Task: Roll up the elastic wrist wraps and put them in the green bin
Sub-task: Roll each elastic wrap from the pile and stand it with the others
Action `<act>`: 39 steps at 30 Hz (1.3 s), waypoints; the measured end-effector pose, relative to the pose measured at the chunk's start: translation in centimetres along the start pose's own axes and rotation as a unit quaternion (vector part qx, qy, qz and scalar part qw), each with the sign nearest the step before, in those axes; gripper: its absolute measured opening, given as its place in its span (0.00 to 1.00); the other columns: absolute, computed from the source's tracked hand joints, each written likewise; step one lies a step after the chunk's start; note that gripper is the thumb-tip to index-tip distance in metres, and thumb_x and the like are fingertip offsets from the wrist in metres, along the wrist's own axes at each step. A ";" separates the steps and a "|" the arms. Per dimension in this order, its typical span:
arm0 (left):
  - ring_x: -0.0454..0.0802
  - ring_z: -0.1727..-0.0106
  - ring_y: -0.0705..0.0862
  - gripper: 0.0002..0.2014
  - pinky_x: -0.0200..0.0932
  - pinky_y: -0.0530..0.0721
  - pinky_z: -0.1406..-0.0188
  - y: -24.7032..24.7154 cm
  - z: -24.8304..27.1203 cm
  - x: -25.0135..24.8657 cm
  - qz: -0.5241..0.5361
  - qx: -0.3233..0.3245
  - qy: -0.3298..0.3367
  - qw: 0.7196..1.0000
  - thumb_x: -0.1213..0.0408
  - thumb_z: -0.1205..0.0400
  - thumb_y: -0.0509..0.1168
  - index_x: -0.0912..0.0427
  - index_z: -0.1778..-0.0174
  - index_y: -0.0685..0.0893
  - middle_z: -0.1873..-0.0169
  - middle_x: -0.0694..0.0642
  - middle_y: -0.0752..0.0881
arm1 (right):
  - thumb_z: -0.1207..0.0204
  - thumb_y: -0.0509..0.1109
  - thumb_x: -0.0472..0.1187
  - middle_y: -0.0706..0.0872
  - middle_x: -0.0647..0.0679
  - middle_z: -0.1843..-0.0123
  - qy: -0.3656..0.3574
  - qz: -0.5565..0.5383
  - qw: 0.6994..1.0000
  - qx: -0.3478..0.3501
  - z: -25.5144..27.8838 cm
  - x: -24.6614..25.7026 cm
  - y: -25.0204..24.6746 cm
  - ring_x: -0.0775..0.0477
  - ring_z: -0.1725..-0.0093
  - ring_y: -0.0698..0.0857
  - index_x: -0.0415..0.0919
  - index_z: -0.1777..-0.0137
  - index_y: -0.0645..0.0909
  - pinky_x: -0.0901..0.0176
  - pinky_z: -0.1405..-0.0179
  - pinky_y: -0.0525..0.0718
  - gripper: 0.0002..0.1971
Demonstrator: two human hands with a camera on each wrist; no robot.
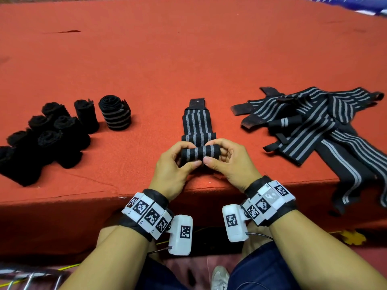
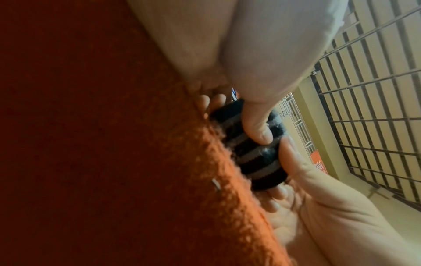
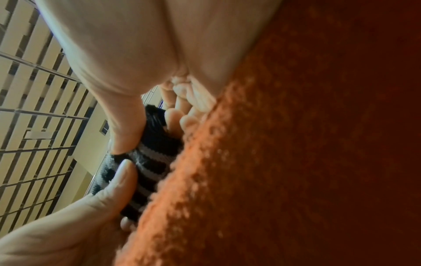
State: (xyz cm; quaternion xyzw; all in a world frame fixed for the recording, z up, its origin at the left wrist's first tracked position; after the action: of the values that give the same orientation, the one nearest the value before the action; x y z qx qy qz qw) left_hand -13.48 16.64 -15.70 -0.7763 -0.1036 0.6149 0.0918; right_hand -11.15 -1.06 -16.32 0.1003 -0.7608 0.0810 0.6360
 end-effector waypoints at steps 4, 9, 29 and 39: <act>0.37 0.59 0.85 0.13 0.37 0.84 0.50 0.1 -0.1 0.2 -0.011 0.002 0.000 1.000 0.71 0.23 0.77 0.49 0.51 0.85 0.62 0.39 0.88 | 0.26 0.79 0.28 0.89 0.47 0.52 -0.013 0.019 1.000 0.008 0.1 0.3 0.0 0.56 0.52 0.87 0.40 0.43 0.84 0.62 0.46 0.86 0.15; 0.37 0.59 0.85 0.09 0.32 0.82 0.52 0.0 0.0 -0.1 -0.010 0.000 0.012 1.000 0.67 0.22 0.78 0.54 0.49 0.87 0.60 0.48 0.90 | 0.28 0.81 0.37 0.85 0.49 0.54 -0.057 0.048 0.997 -0.016 0.2 0.5 0.1 0.56 0.54 0.84 0.45 0.50 0.86 0.63 0.50 0.84 0.09; 0.41 0.46 0.88 0.14 0.40 0.85 0.42 0.1 0.1 -0.1 0.065 0.016 -0.019 0.998 0.73 0.18 0.72 0.54 0.40 0.83 0.49 0.50 0.90 | 0.24 0.76 0.27 0.88 0.55 0.51 -0.046 0.058 0.997 -0.015 0.2 0.7 0.1 0.58 0.48 0.87 0.51 0.44 0.82 0.61 0.46 0.84 0.18; 0.59 0.50 0.93 0.26 0.57 0.91 0.55 -0.5 0.6 -0.3 0.152 -0.011 -0.049 0.987 0.76 0.26 0.79 0.47 0.36 0.85 0.54 0.63 0.93 | 0.19 0.73 0.31 0.90 0.48 0.47 -0.063 0.069 0.996 -0.014 0.3 1.1 0.5 0.50 0.48 0.89 0.51 0.40 0.83 0.51 0.44 0.87 0.15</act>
State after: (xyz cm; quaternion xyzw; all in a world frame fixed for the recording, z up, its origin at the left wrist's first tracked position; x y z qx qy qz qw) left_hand -14.17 17.01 -15.41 -0.7531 0.0047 0.6577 -0.0167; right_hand -11.79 -0.76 -15.27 0.0438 -0.8052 0.1078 0.5815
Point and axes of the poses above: each hand's wrist, its own z-axis away from the middle knuckle, its own y-axis out of the palm, x = y × z, the point moved 3 cm from there along -z, towards the middle knuckle
